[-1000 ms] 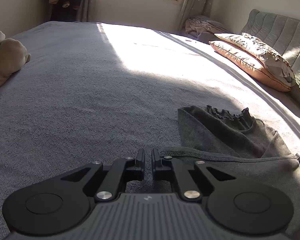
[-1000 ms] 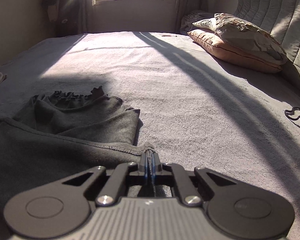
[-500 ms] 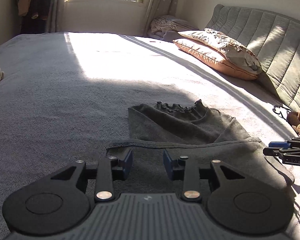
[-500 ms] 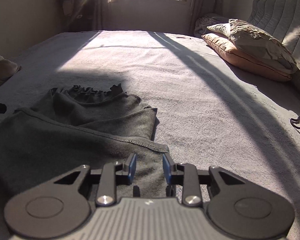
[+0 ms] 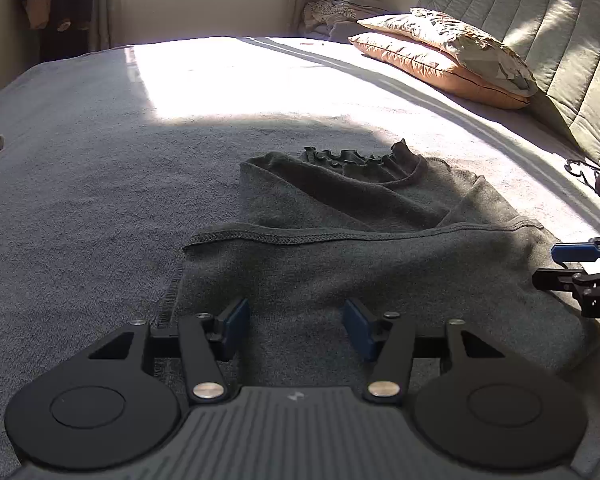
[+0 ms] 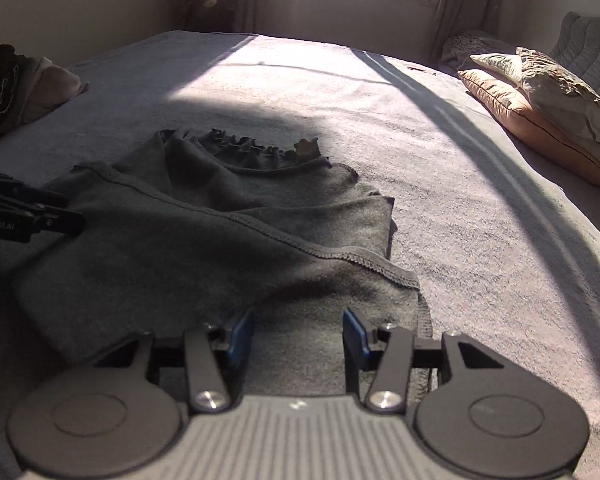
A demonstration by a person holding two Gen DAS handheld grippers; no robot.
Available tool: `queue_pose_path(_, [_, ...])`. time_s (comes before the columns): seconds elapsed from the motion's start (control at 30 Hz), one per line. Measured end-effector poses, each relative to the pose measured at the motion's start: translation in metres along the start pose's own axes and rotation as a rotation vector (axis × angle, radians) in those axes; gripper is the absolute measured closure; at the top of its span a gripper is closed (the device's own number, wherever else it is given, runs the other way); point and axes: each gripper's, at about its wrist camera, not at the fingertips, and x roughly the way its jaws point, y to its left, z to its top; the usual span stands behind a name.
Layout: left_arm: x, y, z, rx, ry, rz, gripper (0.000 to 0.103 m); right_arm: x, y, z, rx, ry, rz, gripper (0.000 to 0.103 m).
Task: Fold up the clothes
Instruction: 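Open both grippers and release the folded edge onto the top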
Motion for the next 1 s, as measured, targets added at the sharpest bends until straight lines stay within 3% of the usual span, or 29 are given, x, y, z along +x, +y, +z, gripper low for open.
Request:
queue_pose_path(0.07, [-0.007, 0.001, 0.001, -0.012, -0.009, 0.002, 0.048, -0.007, -0.009, -0.001, 0.032, -0.018, -0.01, 0.052])
queue_pose_path(0.17, [-0.022, -0.015, -0.002, 0.017, -0.04, -0.028, 0.048, -0.02, -0.006, -0.004, 0.05, -0.056, 0.066, 0.052])
queue_pose_path(0.37, [-0.024, -0.054, -0.023, 0.091, -0.013, -0.063, 0.04, -0.032, 0.046, -0.018, -0.042, -0.04, 0.211, 0.052])
queue_pose_path(0.5, [-0.017, -0.054, -0.031, 0.123, -0.007, -0.036, 0.034, -0.027, 0.058, -0.026, -0.099, -0.009, 0.195, 0.052])
queue_pose_path(0.73, [-0.023, -0.022, -0.035, 0.044, -0.009, -0.046, 0.034, -0.033, 0.019, -0.037, -0.031, -0.014, 0.197, 0.051])
queue_pose_path(1.0, [-0.034, 0.004, -0.038, 0.007, -0.012, -0.044, 0.036, -0.047, -0.026, -0.059, 0.038, -0.013, 0.177, 0.04])
